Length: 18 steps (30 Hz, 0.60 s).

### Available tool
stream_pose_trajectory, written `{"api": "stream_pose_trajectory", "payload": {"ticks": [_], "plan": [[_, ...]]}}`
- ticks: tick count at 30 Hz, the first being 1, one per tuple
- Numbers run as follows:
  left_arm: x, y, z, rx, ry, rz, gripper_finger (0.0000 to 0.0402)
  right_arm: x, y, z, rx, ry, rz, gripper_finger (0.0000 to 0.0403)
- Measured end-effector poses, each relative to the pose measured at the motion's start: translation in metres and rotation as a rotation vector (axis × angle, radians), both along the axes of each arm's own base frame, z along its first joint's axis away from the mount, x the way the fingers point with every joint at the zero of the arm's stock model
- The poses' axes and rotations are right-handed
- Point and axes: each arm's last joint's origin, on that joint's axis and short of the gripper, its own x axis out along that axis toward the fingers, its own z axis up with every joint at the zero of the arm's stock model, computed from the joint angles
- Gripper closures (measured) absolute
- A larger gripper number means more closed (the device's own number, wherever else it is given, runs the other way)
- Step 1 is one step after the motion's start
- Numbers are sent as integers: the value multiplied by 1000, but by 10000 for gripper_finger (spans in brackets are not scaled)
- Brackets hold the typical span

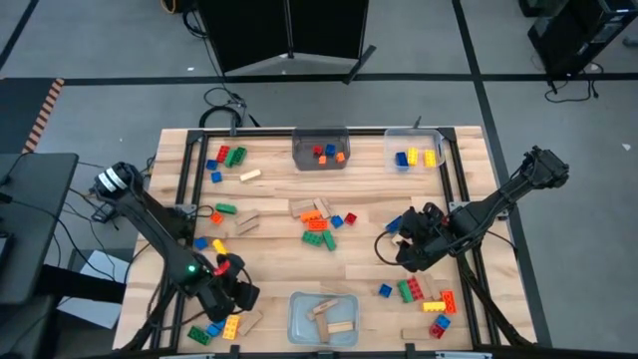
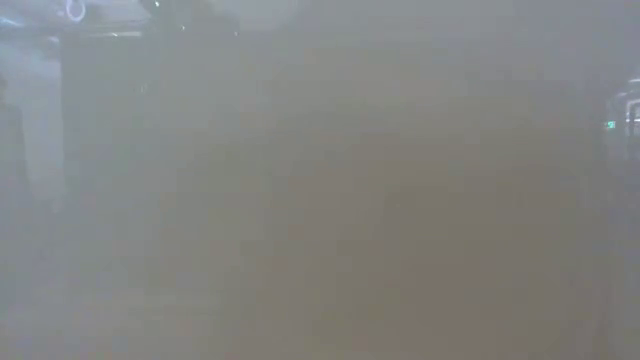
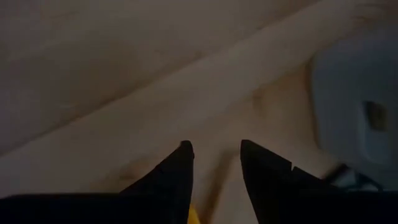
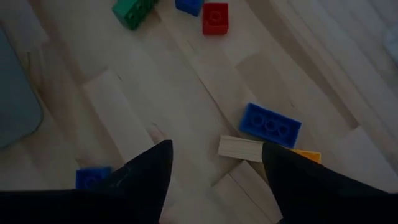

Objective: Sort blocks by size
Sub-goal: Put the brown block into the gray bin

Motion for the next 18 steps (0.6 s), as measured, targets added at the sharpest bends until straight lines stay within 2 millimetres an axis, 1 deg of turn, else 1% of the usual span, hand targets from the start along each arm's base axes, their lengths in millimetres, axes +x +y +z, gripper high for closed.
{"api": "stream_pose_trajectory", "payload": {"ticks": [2,8,10,14,18], "plan": [[2,-3,-9,21,23,1,252,0,0,0,0,-4,-2,143],[10,-13,-30,-31,111,-24,251,2,1,1,-1,-35,-7,146],[11,-13,-36,-43,163,-12,252,4,1,1,-2,-51,-9,146],[17,-17,-46,-84,196,-4,252,4,1,1,-1,-57,-10,145],[22,-16,-49,-84,187,4,252,4,1,1,-1,-58,-10,148]]}}
